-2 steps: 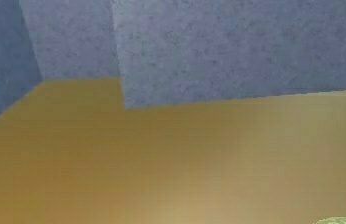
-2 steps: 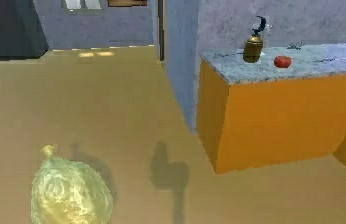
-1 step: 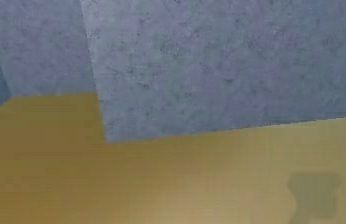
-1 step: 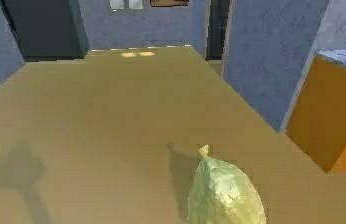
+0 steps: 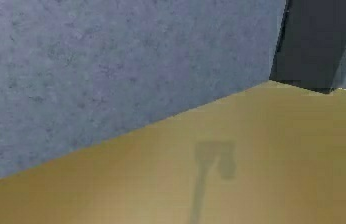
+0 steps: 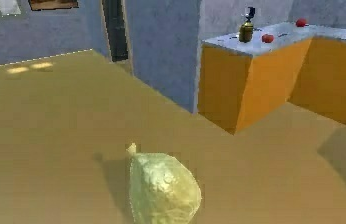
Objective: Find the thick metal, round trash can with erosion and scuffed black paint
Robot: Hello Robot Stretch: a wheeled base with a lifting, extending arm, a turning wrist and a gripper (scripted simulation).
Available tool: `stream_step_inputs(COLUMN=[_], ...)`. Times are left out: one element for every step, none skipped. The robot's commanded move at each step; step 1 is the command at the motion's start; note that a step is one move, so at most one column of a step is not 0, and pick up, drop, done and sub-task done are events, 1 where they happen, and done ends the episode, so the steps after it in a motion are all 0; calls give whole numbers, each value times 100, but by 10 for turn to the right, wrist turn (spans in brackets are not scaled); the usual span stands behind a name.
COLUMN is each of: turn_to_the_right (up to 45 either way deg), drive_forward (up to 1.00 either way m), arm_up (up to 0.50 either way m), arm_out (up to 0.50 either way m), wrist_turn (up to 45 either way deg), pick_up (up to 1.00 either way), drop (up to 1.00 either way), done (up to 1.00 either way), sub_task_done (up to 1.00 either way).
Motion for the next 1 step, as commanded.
stream_step_inputs(turn_to_the_right=[0], drive_forward=[45], arm_up=[0], arm_out=[0], wrist_turn=[0], pick_up=[0], drop=[0], done=[0], sub_task_done=[0])
